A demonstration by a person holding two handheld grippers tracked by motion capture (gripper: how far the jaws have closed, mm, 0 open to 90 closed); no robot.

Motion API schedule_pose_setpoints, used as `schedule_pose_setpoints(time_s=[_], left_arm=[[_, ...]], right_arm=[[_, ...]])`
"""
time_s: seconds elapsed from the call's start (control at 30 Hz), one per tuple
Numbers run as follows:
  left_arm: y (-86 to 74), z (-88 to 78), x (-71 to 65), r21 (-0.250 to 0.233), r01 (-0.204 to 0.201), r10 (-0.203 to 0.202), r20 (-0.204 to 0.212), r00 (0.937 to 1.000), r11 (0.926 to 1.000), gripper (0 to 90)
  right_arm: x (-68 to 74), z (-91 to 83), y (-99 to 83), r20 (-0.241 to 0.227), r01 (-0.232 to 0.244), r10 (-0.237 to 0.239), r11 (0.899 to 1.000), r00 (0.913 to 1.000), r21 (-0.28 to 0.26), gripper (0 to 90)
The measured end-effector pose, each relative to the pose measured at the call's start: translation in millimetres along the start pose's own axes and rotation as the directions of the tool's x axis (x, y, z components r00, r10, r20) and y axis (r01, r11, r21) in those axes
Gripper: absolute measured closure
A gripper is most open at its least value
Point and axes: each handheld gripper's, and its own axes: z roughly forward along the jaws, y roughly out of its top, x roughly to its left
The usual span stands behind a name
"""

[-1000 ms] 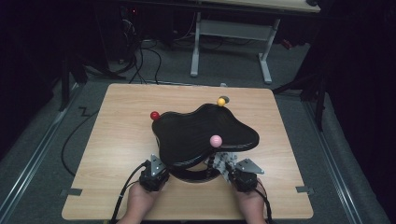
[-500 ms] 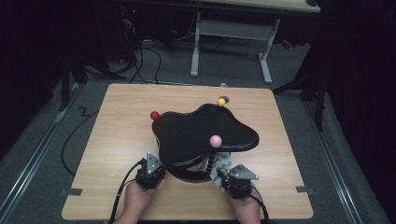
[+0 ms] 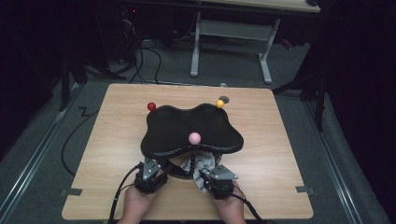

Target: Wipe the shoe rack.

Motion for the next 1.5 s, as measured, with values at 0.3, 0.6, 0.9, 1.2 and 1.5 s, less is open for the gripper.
schedule_pose_setpoints(time_s=[0.3,0.6,0.9,1.2,1.5], left_arm=[[15.9,5.3,-43.3,-0.099,0.032,-0.02,0.121,0.9924,0.9945,48.4],[17.1,21.4,-63.0,-0.159,0.011,-0.001,0.061,0.9981,0.9873,73.3],[6.9,5.6,-57.7,-0.166,0.01,0.0,0.058,0.9983,0.986,74.9],[-3.2,-14.6,-44.2,-0.166,0.0,0.008,0.047,0.9989,0.9861,75.0],[-9.4,-37.1,-21.2,-0.128,-0.017,0.017,-0.002,0.9998,0.9916,75.0]], right_arm=[[-59.4,-17.6,-17.1,0.143,-0.126,0.125,0.992,0.9819,-0.003,81.2],[-65.4,-32.3,-18.8,0.151,-0.135,0.14,0.99,0.9786,-0.04,81.0],[-38.1,-22.0,-2.5,0.069,-0.049,0.055,0.996,0.9961,-0.08,81.0],[-11.0,21.0,6.4,0.043,0.123,-0.124,0.992,0.9914,0.019,81.2],[-16.1,30.0,12.4,0.048,0.059,-0.06,0.998,0.9971,0.028,81.4]])
